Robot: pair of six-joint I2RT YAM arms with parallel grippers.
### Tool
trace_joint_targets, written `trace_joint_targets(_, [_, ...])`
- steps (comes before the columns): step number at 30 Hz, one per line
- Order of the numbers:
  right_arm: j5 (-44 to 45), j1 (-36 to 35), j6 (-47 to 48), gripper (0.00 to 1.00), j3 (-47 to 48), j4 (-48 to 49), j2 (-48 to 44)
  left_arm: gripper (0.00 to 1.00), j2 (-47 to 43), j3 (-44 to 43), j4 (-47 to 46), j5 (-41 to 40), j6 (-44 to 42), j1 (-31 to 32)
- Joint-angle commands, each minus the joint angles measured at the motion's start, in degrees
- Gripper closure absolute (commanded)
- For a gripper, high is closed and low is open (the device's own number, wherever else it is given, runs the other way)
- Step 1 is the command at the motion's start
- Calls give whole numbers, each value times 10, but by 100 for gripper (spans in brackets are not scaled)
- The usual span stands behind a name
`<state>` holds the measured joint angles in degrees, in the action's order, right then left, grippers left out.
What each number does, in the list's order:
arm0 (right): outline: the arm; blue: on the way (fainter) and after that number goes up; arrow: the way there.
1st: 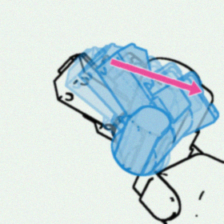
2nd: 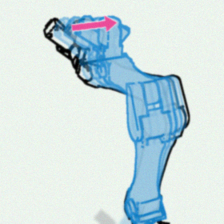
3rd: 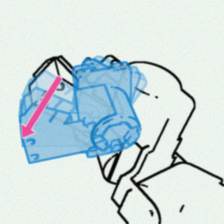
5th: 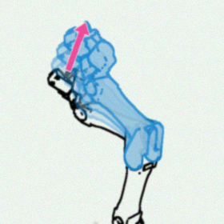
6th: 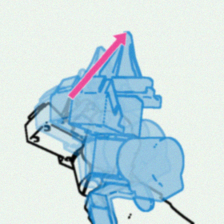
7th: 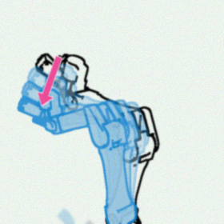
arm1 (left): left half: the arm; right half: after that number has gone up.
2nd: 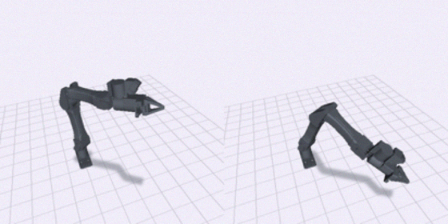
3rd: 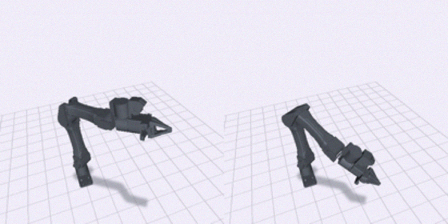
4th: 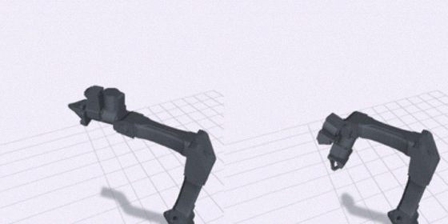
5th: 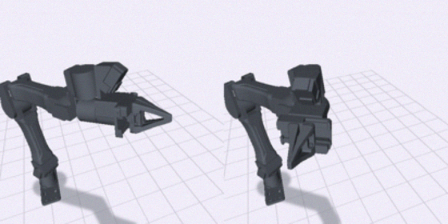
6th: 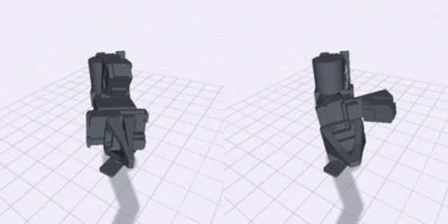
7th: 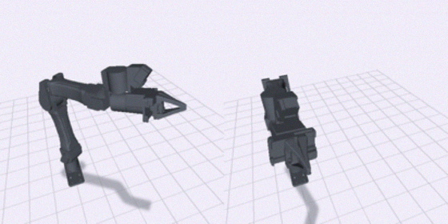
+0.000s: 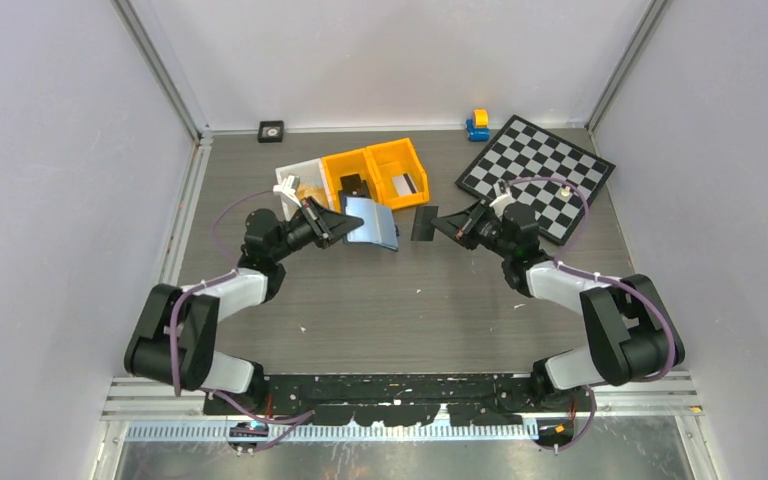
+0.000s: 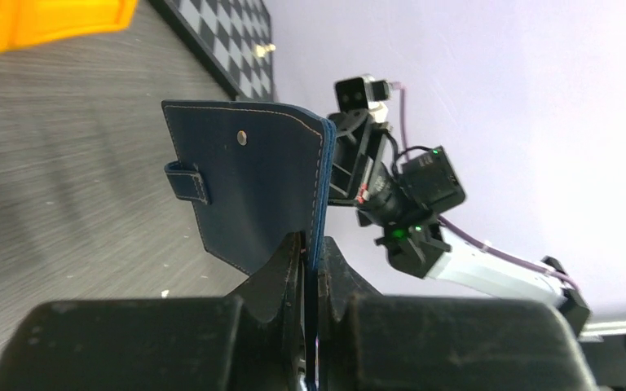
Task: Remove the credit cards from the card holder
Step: Place the credit card in the storage box.
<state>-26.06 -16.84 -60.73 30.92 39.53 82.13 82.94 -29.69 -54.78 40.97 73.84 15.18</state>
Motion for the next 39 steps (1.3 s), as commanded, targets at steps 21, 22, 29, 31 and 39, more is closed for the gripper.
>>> trace_joint_targets(21, [41, -63, 167, 100, 239, -192, 121, 100, -285, -8, 348, -174, -180, -9])
trace_joint_targets(22, [38, -66, 167, 100, 252, -191, 134, 100, -292, -9, 353, -176, -181, -9])
trace_joint_targets(29, [53, -91, 210, 100, 343, -257, 179, 100, -344, 10, 371, -209, -177, -9])
trace_joint_targets(31, [62, -100, 226, 100, 379, -292, 187, 100, -364, 20, 375, -231, -181, -8])
trace_joint_targets(39, [73, -119, 262, 99, 511, -380, 236, 100, -421, 15, 439, -294, -228, -9])
